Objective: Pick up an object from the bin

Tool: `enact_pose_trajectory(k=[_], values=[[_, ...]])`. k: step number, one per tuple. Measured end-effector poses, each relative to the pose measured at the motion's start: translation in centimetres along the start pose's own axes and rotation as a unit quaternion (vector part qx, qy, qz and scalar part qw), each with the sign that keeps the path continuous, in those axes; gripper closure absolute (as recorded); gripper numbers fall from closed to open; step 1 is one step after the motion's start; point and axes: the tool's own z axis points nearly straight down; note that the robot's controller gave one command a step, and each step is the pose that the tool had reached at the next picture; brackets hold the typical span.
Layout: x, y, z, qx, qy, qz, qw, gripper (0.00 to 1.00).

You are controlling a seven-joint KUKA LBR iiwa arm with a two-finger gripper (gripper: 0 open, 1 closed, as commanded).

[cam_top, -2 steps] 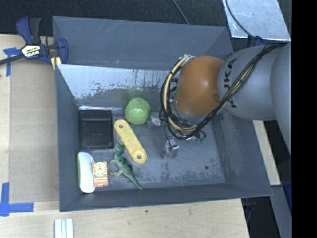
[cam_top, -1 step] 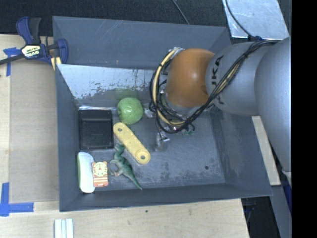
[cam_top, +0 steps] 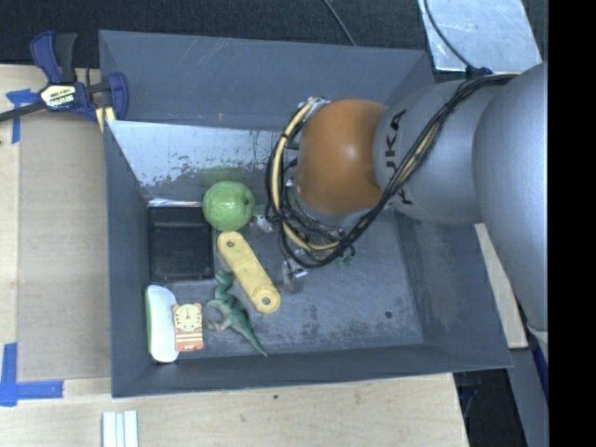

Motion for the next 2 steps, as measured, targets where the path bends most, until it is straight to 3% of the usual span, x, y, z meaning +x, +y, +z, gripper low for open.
enact_pose_trajectory(k=[1,2], values=[[-0.3,0.0,-1.2,0.000,0.0020,0.010,0.9999,0.00],[1.8,1.9,-4.8,0.000,0.0002,0.043,0.9991,0.00]])
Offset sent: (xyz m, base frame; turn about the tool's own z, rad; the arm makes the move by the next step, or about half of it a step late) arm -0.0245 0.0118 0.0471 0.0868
